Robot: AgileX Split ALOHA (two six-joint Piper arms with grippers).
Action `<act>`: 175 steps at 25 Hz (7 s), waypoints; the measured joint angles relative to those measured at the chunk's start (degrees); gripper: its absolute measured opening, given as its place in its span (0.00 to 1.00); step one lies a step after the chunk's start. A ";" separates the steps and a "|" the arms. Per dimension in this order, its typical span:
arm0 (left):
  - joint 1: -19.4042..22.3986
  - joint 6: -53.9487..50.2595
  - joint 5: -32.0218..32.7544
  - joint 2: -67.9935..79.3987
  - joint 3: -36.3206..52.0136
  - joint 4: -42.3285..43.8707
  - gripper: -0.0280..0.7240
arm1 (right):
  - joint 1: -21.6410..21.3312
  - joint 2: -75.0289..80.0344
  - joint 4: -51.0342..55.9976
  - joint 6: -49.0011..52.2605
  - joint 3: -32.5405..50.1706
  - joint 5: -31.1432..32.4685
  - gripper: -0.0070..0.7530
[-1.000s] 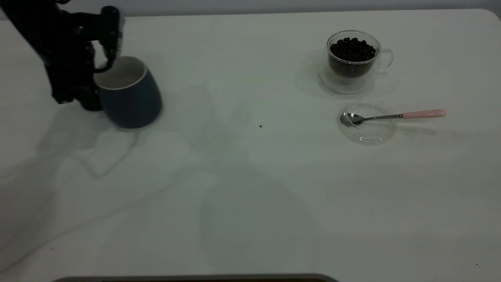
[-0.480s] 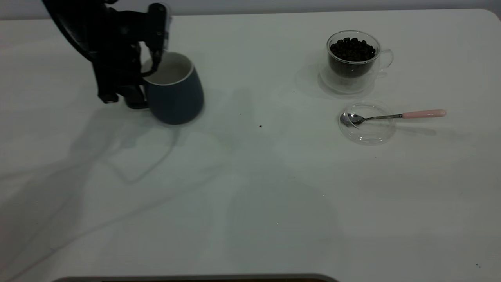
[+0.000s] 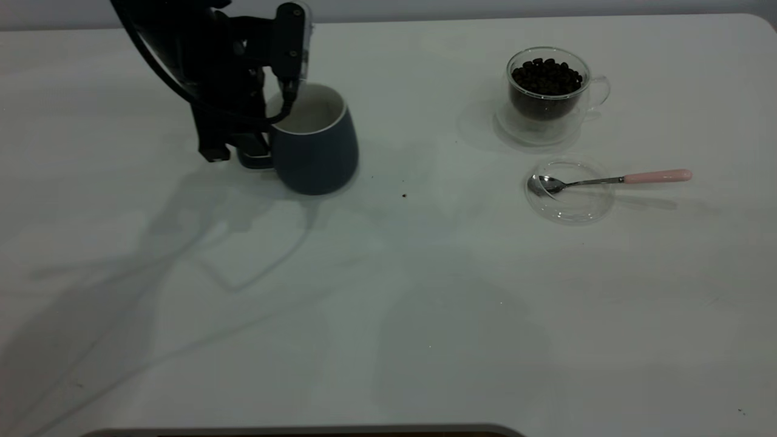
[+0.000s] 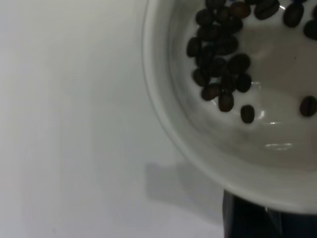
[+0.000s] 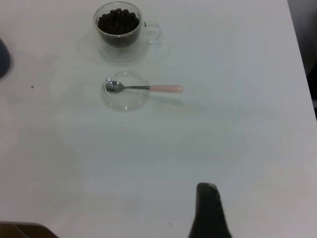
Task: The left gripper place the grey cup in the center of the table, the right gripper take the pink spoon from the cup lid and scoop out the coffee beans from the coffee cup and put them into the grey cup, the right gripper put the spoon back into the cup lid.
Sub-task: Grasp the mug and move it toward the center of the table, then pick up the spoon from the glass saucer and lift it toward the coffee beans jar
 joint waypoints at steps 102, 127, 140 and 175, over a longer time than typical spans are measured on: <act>13.46 -89.56 50.07 -135.32 52.57 16.86 0.53 | 0.00 0.00 0.00 -0.01 0.00 0.05 0.77; 13.46 -89.56 50.07 -135.32 52.57 16.86 0.53 | 0.00 5.25 6.29 1.66 -0.62 -8.27 0.72; 13.46 -89.56 50.07 -135.32 52.57 16.86 0.53 | 0.00 57.84 24.50 -31.85 -4.80 -39.34 0.67; 13.46 -89.56 50.07 -135.32 52.57 16.86 0.53 | -23.05 139.19 65.86 -72.70 -40.96 -12.21 0.77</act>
